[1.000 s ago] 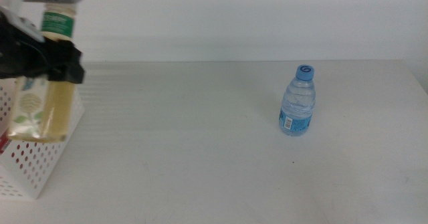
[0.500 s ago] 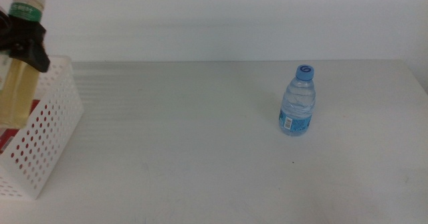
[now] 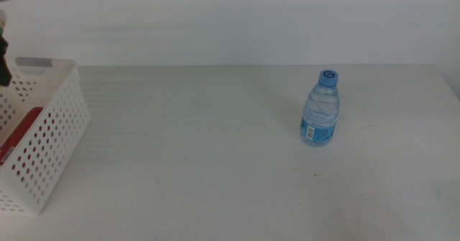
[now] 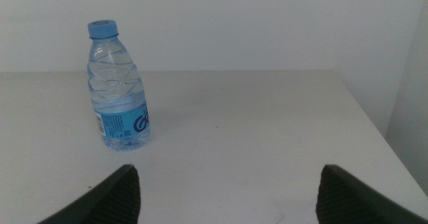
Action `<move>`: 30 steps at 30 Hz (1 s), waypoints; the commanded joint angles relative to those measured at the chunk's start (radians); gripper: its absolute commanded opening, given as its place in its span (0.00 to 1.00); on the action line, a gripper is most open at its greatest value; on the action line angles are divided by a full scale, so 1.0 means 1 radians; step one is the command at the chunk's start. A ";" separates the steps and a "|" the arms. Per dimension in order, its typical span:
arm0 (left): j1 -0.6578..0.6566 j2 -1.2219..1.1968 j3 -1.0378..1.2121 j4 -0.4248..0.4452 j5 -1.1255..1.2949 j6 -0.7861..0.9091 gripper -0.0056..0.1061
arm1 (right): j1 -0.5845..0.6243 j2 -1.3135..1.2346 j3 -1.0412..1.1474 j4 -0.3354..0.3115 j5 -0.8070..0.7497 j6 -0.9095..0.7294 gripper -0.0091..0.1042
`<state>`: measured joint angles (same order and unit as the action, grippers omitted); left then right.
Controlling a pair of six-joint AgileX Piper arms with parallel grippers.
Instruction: Use arms to grab the bottles and put them into the dustbin to the left of the table.
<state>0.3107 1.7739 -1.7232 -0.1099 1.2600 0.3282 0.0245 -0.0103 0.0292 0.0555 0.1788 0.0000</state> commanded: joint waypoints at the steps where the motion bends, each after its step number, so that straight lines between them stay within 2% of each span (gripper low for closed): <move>1: 0.021 -0.031 -0.042 -0.017 0.056 -0.001 0.01 | -0.006 -0.027 -0.009 -0.009 -0.076 -0.012 0.72; 19: 0.031 0.049 0.039 0.079 0.056 0.063 0.01 | -0.006 -0.027 -0.009 -0.009 -0.076 -0.012 0.72; 30: 0.031 0.142 0.038 0.103 0.036 0.072 0.01 | -0.006 -0.027 -0.009 -0.009 -0.076 -0.012 0.72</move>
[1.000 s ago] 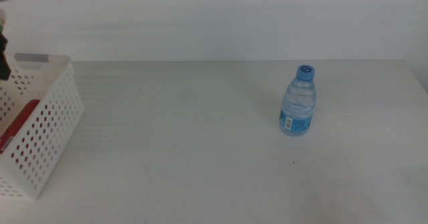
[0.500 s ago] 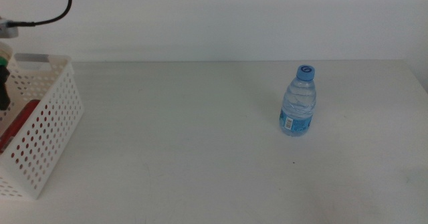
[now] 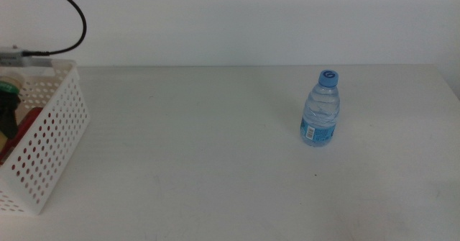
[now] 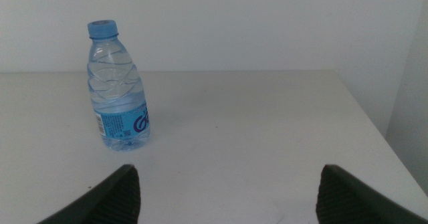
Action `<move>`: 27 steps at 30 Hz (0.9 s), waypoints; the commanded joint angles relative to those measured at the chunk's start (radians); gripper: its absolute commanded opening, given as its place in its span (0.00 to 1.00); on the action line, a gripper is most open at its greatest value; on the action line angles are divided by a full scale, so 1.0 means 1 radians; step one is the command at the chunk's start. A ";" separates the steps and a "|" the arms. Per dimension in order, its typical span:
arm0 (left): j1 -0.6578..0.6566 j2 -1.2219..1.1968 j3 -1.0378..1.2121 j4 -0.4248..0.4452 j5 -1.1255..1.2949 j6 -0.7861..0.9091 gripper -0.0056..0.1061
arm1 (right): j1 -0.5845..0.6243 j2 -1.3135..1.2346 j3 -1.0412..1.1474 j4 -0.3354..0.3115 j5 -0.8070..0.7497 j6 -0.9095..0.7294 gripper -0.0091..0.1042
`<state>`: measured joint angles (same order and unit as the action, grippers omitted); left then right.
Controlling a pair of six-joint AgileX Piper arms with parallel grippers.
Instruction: Use arms to grab the bottles and put them into the dustbin to the left of the table.
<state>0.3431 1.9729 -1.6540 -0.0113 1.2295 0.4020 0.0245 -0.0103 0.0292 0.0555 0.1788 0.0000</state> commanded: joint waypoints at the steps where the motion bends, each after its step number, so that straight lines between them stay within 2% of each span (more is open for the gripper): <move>1: -0.002 -0.051 -0.031 0.005 0.058 -0.002 0.01 | -0.006 -0.027 -0.009 -0.009 -0.076 -0.012 0.72; 5: -0.002 -0.037 -0.031 0.011 0.001 -0.009 0.03 | -0.006 -0.027 -0.009 -0.009 -0.076 -0.012 0.72; 10: -0.002 -0.017 -0.031 0.011 -0.011 -0.009 0.18 | -0.006 -0.027 -0.009 -0.009 -0.076 -0.012 0.72; 14: -0.002 -0.005 -0.031 0.011 -0.011 -0.009 0.40 | -0.006 -0.027 -0.009 -0.009 -0.076 -0.012 0.72; 15: -0.003 -0.005 -0.031 0.011 -0.012 -0.005 0.71 | -0.006 -0.027 -0.009 -0.009 -0.076 -0.012 0.72; 18: -0.003 -0.006 -0.031 0.011 -0.006 -0.010 0.86 | -0.006 -0.027 -0.009 -0.009 -0.076 -0.012 0.72; 27: -0.086 -0.029 -0.084 0.086 0.060 -0.066 0.86 | -0.006 -0.027 -0.009 -0.009 -0.076 -0.012 0.72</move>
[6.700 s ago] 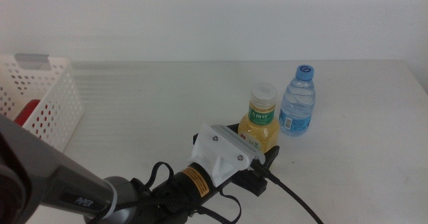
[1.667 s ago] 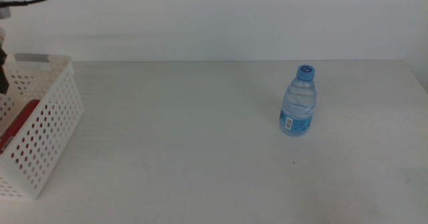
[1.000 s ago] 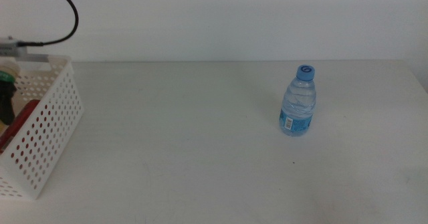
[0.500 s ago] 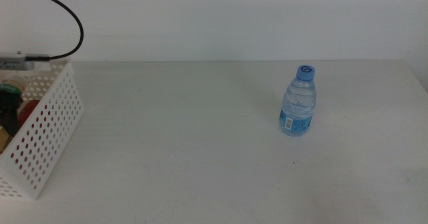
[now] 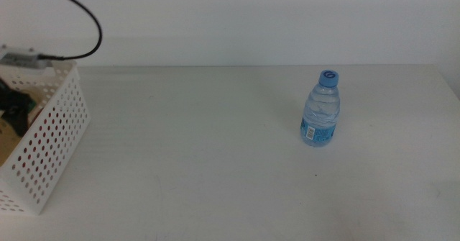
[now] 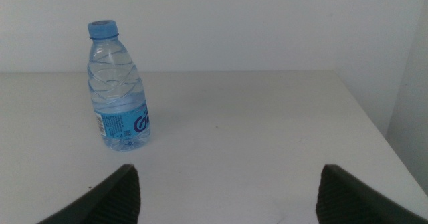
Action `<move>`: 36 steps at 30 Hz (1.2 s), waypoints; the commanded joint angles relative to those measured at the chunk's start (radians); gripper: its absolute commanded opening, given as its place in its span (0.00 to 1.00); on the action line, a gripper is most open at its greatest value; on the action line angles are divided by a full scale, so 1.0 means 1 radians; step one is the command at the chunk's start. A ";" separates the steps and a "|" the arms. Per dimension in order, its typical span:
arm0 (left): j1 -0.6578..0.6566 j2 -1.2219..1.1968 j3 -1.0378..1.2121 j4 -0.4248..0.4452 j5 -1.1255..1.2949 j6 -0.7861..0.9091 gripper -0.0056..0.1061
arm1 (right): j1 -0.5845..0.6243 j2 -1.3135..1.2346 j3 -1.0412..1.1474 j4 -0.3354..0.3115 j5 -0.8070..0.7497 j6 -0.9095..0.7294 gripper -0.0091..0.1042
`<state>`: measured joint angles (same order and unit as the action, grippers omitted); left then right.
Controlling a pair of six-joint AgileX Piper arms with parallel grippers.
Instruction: Use arms to grab the bottles and put them into the dustbin to the left of the table.
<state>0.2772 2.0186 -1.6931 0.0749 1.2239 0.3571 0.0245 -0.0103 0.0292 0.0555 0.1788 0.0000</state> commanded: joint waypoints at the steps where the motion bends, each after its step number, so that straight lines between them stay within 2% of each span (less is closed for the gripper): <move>1: -0.028 -0.081 -0.055 0.008 0.079 -0.029 0.86 | -0.006 -0.027 -0.009 -0.009 -0.076 -0.012 0.72; 12: -0.099 -0.270 -0.078 0.019 0.092 -0.103 0.86 | -0.006 -0.027 -0.009 -0.009 -0.076 -0.012 0.72; 16: -0.131 -0.371 -0.078 -0.014 0.091 -0.142 0.86 | -0.006 -0.027 -0.009 -0.009 -0.076 -0.012 0.72; 20: -0.172 -0.484 -0.052 -0.086 0.046 -0.152 0.86 | -0.006 -0.027 -0.009 -0.009 -0.076 -0.012 0.72; 25: -0.237 -0.658 0.082 -0.166 -0.111 -0.104 0.86 | -0.006 -0.027 -0.009 -0.009 -0.076 -0.012 0.72; 36: -0.390 -1.019 0.520 -0.308 -0.462 -0.007 0.86 | -0.006 -0.027 -0.009 -0.009 -0.076 -0.012 0.72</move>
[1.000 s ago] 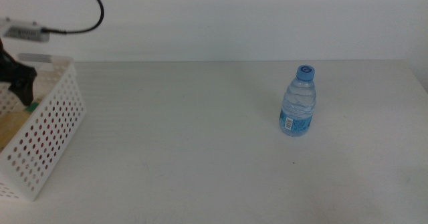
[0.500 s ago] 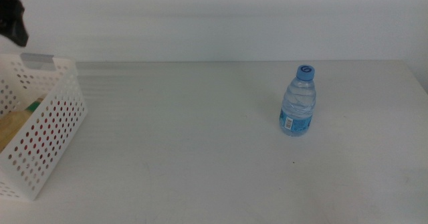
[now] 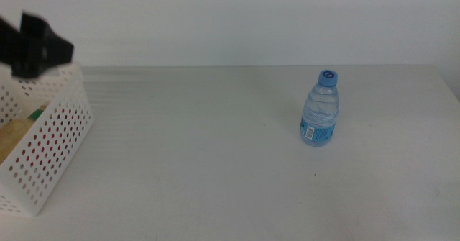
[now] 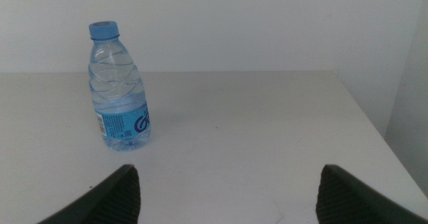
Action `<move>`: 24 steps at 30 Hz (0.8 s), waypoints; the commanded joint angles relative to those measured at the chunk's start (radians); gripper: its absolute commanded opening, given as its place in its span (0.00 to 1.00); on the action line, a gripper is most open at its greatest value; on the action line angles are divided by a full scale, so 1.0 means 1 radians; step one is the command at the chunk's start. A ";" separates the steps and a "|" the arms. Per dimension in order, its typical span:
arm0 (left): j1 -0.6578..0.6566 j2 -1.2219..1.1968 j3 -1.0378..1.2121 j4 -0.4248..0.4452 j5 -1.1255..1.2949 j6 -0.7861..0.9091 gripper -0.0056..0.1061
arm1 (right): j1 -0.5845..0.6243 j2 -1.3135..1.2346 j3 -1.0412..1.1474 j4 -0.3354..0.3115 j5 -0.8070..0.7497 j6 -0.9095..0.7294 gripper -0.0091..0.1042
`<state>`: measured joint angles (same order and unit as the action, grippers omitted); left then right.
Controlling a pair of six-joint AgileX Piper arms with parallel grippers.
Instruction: Use arms to grab the bottles and put them into the dustbin to the left of the table.
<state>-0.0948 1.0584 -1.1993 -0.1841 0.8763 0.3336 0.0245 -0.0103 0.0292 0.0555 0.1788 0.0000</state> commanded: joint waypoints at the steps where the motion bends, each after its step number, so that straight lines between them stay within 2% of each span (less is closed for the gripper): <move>1: -0.027 -0.079 0.057 -0.068 -0.135 0.035 0.86 | -0.006 -0.027 -0.009 -0.009 -0.076 -0.012 0.72; 4: -0.054 -0.137 0.169 -0.161 -0.211 0.113 0.86 | -0.006 -0.027 -0.009 -0.009 -0.076 -0.012 0.72; 12: -0.112 -0.222 0.373 -0.500 -0.356 0.395 0.86 | -0.006 -0.027 -0.009 -0.009 -0.076 -0.012 0.72; 16: -0.112 -0.219 0.405 -0.569 -0.384 0.428 0.86 | -0.006 -0.027 -0.009 -0.009 -0.076 -0.012 0.72; 24: -0.112 -0.216 0.406 -0.582 -0.393 0.428 0.86 | -0.006 -0.027 -0.009 -0.009 -0.076 -0.012 0.72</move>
<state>-0.2033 0.8472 -0.7662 -0.7203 0.5374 0.7627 0.0245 -0.0103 0.0292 0.0555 0.1788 0.0000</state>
